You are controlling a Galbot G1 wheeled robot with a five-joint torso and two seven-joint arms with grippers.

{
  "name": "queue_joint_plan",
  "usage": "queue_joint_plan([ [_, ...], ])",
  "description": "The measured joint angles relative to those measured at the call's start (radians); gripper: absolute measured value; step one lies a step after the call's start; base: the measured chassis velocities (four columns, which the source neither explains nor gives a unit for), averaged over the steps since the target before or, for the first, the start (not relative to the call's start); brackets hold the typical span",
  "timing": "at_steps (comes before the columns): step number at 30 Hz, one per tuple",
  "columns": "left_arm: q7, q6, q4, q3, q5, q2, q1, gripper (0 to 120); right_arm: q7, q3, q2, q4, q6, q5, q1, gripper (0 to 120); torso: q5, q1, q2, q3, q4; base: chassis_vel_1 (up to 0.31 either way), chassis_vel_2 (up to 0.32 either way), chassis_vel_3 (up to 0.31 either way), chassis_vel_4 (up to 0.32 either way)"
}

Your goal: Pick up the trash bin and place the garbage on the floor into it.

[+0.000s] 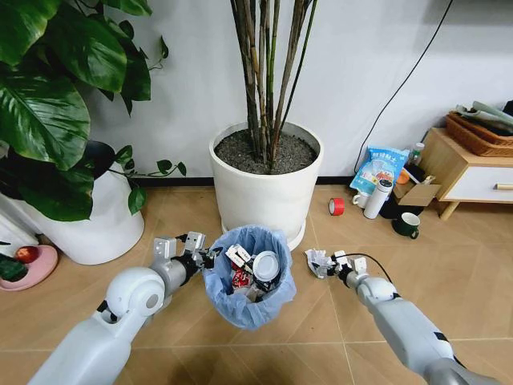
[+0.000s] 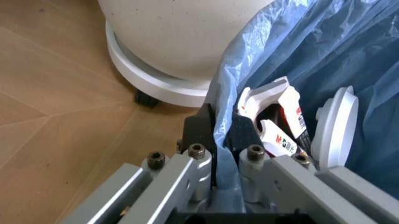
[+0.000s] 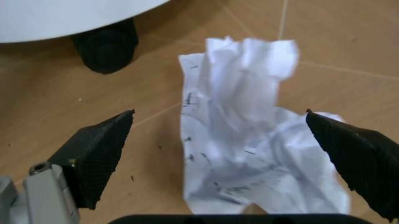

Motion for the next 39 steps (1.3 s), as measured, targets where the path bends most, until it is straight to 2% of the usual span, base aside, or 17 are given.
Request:
queue_joint_plan([
  [7, -0.001, 0.000, -0.002, -0.001, 0.000, 0.003, 0.002, 0, 0.020, 0.004, 0.051, -0.089, 0.012, -0.029, 0.041, 98, -0.0002, 0.000, 0.000, 0.000, -0.0002, 0.000, 0.000, 0.000, 0.000],
  [10, -0.003, 0.000, -0.005, -0.002, 0.000, 0.004, 0.004, 0, 0.038, 0.007, 0.058, -0.114, 0.014, -0.040, 0.052, 86, -0.0002, 0.000, 0.000, 0.000, -0.0001, 0.000, 0.000, 0.000, 0.000],
  [13, -0.003, 0.000, -0.007, -0.002, 0.001, 0.004, 0.004, 0, 0.054, 0.009, 0.058, -0.121, 0.014, -0.041, 0.054, 79, -0.0001, 0.000, 0.000, 0.000, -0.0002, 0.000, 0.000, 0.000, 0.000],
  [17, -0.005, 0.000, -0.011, -0.002, 0.001, 0.005, 0.004, 0, 0.066, 0.014, 0.057, -0.130, 0.014, -0.040, 0.054, 58, -0.0001, 0.000, 0.000, 0.000, -0.0003, 0.000, 0.000, 0.000, 0.000],
  [19, -0.005, 0.000, -0.013, -0.002, 0.001, 0.005, 0.004, 0, 0.066, 0.015, 0.057, -0.131, 0.015, -0.039, 0.054, 55, -0.0001, 0.000, 0.000, 0.000, -0.0003, 0.000, 0.000, 0.000, 0.000],
  [25, -0.006, 0.000, -0.021, -0.003, 0.001, 0.015, 0.006, 0, 0.069, 0.020, 0.063, -0.136, 0.016, -0.035, 0.050, 31, -0.0001, 0.000, 0.000, 0.000, -0.0002, 0.000, 0.000, 0.000, 0.000],
  [26, -0.006, 0.000, -0.021, -0.003, 0.001, 0.015, 0.006, 0, 0.069, 0.020, 0.063, -0.136, 0.016, -0.035, 0.050, 31, -0.0001, 0.000, 0.000, 0.000, -0.0002, 0.000, 0.000, 0.000, 0.000],
  [29, -0.006, 0.000, -0.024, -0.005, 0.000, 0.018, 0.007, 0, 0.069, 0.021, 0.065, -0.136, 0.017, -0.033, 0.048, 18, 0.0000, 0.000, 0.000, 0.000, -0.0002, 0.000, 0.000, 0.000, 0.000],
  [30, -0.006, 0.000, -0.024, -0.005, 0.000, 0.018, 0.007, 0, 0.069, 0.021, 0.065, -0.136, 0.017, -0.033, 0.048, 18, 0.0000, 0.000, 0.000, 0.000, -0.0002, 0.000, 0.000, 0.000, 0.000],
  [32, -0.006, 0.000, -0.026, -0.005, -0.001, 0.019, 0.008, 0, 0.070, 0.022, 0.067, -0.136, 0.017, -0.030, 0.048, 7, 0.0000, 0.000, 0.000, 0.000, -0.0002, 0.000, 0.000, 0.000, 0.000],
  [33, -0.006, 0.000, -0.026, -0.005, -0.001, 0.019, 0.008, 0, 0.070, 0.022, 0.067, -0.136, 0.017, -0.030, 0.048, 7, 0.0000, 0.000, 0.000, 0.000, -0.0002, 0.000, 0.000, 0.000, 0.000],
  [34, -0.006, 0.000, -0.027, -0.005, -0.001, 0.019, 0.009, 0, 0.070, 0.022, 0.067, -0.136, 0.017, -0.029, 0.048, 0, 0.0000, 0.000, 0.000, 0.000, -0.0002, 0.000, 0.000, 0.000, 0.000],
  [39, -0.007, 0.000, -0.028, -0.009, -0.002, 0.023, 0.009, 0, 0.082, 0.031, 0.059, -0.098, 0.015, -0.012, 0.028, 0, 0.0002, 0.000, 0.000, 0.000, -0.0002, 0.000, 0.000, 0.000, 0.000],
])
